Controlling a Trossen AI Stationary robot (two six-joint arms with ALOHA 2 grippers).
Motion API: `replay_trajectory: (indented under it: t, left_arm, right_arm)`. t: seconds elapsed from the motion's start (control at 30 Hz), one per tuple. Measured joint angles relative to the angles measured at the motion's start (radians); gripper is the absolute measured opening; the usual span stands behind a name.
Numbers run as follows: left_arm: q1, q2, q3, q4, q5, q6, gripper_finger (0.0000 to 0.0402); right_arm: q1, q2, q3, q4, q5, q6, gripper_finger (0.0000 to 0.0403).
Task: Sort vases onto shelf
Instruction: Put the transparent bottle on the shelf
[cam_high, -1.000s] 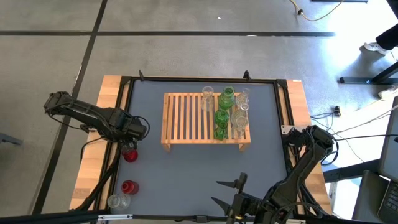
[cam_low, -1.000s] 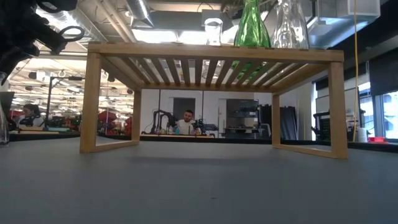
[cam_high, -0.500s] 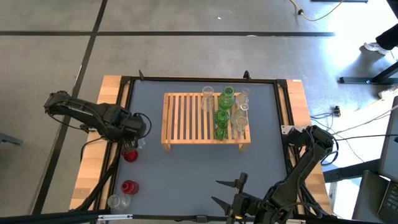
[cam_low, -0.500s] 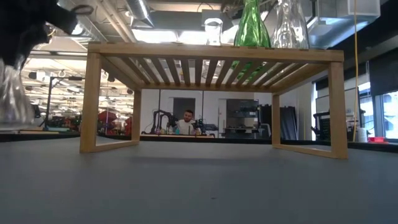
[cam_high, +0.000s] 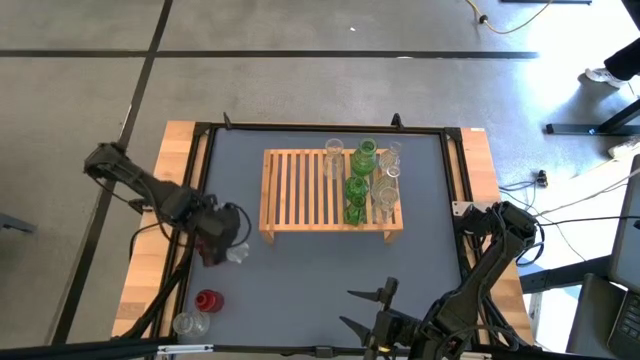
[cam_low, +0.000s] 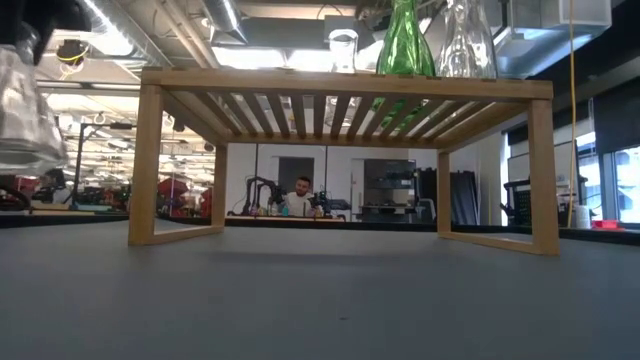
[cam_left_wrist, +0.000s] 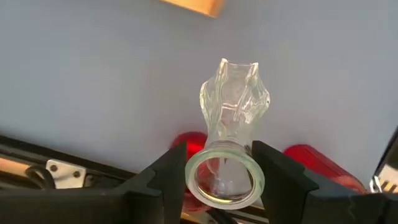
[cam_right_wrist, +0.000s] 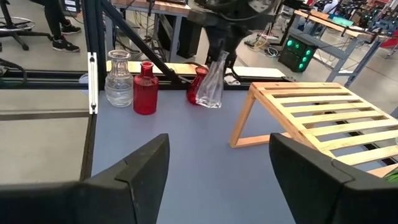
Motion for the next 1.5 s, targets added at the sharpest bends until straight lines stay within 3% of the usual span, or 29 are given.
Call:
replay_trajectory:
  t: [0.27, 0.53, 0.67, 0.97, 1.03, 1.2, 1.5]
  left_arm:
    - [-0.156, 0.174, 0.120, 0.058, -0.019, -0.045, 0.0158]
    - [-0.232, 0.351, 0.256, 0.135, -0.047, 0.002, 0.0158]
    - [-0.240, 0.429, 0.309, 0.182, -0.035, 0.044, 0.0158]
    - [-0.227, 0.529, 0.350, 0.380, -0.095, 0.188, 0.0158]
    - [-0.221, 0.540, 0.351, 0.426, -0.114, 0.211, 0.0158]
    - [-0.200, 0.574, 0.350, 0.514, -0.154, 0.258, 0.0158]
    - [-0.184, 0.605, 0.350, 0.554, -0.239, 0.288, 0.0158]
  right_arm:
    - [-0.023, 0.000, 0.000, 0.006, -0.081, 0.057, 0.0264]
    - [-0.082, 0.024, -0.027, 0.057, -0.201, 0.059, 0.0250]
    - [-0.104, 0.046, -0.069, 0.141, -0.226, 0.055, 0.0196]
    - [-0.124, 0.187, -0.080, 0.270, -0.275, -0.001, 0.0024]
    - [-0.136, 0.219, -0.080, 0.311, -0.273, -0.012, 0.0007]
    - [-0.162, 0.274, -0.080, 0.372, -0.282, -0.033, 0.0022]
    - [-0.189, 0.314, -0.080, 0.418, -0.394, -0.062, 0.0025]
